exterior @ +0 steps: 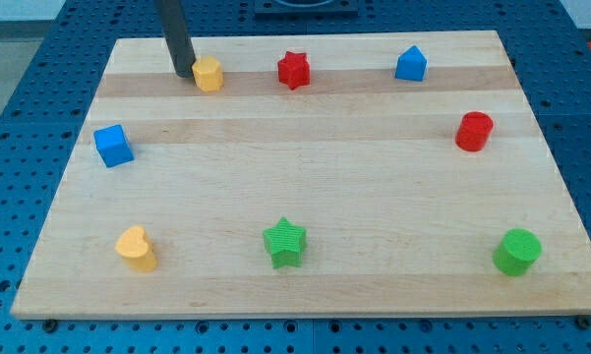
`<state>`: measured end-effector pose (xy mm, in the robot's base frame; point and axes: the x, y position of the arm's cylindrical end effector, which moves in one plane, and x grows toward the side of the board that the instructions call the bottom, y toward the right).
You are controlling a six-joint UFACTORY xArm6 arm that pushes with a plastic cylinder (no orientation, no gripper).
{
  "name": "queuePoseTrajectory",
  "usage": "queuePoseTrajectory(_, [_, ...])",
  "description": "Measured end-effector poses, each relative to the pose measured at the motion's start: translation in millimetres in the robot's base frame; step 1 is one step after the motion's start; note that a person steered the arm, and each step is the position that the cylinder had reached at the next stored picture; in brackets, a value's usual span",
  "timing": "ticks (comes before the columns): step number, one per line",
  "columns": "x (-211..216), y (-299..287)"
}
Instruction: Move the yellow hexagon below the red star
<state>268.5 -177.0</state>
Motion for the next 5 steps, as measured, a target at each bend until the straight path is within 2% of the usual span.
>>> queuePoseTrajectory(1, [-4.7, -4.0])
queuePoseTrajectory(3, [67.5, 76.3])
queuePoseTrajectory(4, [72.7, 42.0])
queuePoseTrajectory(5, [59.4, -8.8])
